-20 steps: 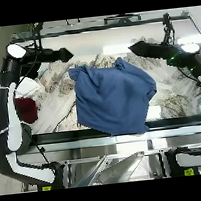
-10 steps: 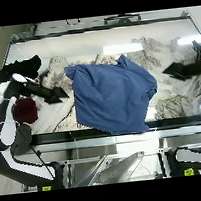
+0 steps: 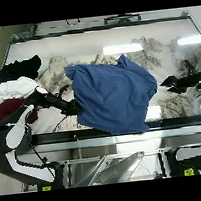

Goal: Fold the shirts.

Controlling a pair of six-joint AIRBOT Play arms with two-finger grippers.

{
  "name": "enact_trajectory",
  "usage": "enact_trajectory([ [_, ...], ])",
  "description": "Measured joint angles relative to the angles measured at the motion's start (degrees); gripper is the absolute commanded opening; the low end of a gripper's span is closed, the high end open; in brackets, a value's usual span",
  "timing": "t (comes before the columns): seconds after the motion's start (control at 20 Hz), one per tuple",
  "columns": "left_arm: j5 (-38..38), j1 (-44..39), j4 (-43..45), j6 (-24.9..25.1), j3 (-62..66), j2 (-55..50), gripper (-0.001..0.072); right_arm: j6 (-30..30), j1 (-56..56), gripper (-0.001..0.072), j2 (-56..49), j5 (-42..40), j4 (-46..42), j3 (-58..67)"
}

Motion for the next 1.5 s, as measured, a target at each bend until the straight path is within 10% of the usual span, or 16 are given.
enact_trajectory([
  [0.15, 1.1, -1.1, -0.7, 0.2, -0.5, 0.0, 0.0025, -1.3, 2.6, 0.0700, -2.7, -0.8, 3.1, 0.0],
  [0.25, 1.7, -1.4, -1.2, 0.4, -0.6, 0.0, 0.0015, -1.9, 4.5, 0.0676, -4.0, -1.7, 5.1, 0.0],
  [0.35, 2.0, -1.5, -2.5, 0.7, -0.6, 0.1, 0.0015, -2.3, 6.4, 0.0147, -4.8, -3.0, 5.6, 0.0],
  [0.45, 2.5, -1.2, -4.2, 1.3, -0.7, 1.0, 0.0015, -3.4, 8.1, 0.0023, -5.3, -2.3, 6.8, 0.0],
  [0.95, -1.0, 5.9, -10.4, 2.4, 12.9, 24.2, 0.0028, -4.8, 9.0, 0.0023, 21.4, 7.9, 20.1, 9.2],
  [1.5, -1.9, 19.3, -12.2, 2.4, 37.0, 45.4, 0.0030, -2.2, 3.4, 0.0023, 51.8, 1.3, 17.9, 20.6],
])
